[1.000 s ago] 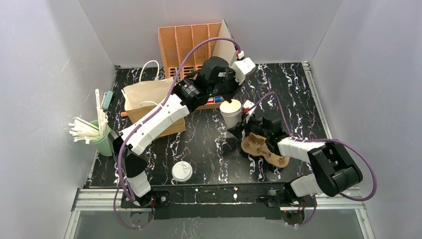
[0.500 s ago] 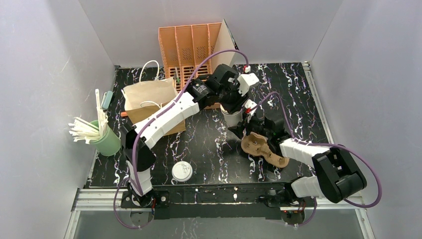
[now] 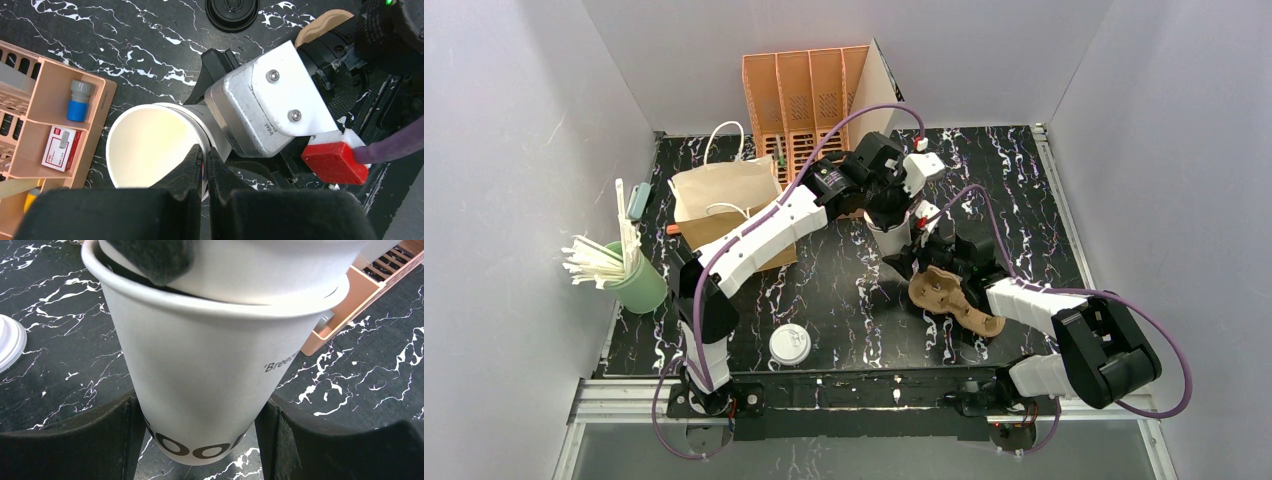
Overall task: Pack the takeout coffee
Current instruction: Pick up the coffee cup.
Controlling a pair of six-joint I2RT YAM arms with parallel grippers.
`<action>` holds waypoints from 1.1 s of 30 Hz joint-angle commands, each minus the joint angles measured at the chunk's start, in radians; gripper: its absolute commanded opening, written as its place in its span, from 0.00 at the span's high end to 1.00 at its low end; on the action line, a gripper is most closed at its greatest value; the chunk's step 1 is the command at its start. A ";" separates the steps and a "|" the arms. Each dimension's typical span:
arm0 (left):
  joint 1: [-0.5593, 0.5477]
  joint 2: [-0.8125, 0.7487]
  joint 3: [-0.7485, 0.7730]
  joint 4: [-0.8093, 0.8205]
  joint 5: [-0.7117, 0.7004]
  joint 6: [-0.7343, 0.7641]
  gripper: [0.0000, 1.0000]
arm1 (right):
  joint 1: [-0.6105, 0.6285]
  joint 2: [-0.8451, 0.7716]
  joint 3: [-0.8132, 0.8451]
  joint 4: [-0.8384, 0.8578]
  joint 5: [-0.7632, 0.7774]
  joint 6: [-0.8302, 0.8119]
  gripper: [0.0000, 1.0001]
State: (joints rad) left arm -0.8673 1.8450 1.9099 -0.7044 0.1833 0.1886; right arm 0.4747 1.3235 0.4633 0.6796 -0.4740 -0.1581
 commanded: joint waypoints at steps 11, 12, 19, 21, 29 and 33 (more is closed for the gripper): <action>0.026 0.064 0.328 -0.186 -0.054 0.057 1.00 | 0.006 0.004 -0.035 0.038 0.004 -0.026 0.30; 0.027 0.066 0.348 -0.190 -0.055 0.057 1.00 | 0.006 0.006 -0.038 0.039 0.005 -0.028 0.30; 0.030 0.066 0.388 -0.201 -0.057 0.063 1.00 | 0.007 0.018 -0.054 0.038 0.012 -0.041 0.29; 0.030 0.065 0.395 -0.209 -0.068 0.074 1.00 | 0.005 0.019 -0.056 0.035 0.017 -0.047 0.29; 0.030 0.044 0.461 -0.276 -0.336 0.156 1.00 | 0.005 0.030 -0.053 0.043 0.058 -0.045 0.28; 0.029 -0.041 0.397 -0.258 -0.385 0.166 1.00 | 0.005 0.040 -0.043 0.047 0.078 -0.047 0.28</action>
State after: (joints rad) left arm -0.8433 1.9331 2.3302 -0.9504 -0.0891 0.3187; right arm 0.4763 1.3502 0.4095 0.6895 -0.4217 -0.1886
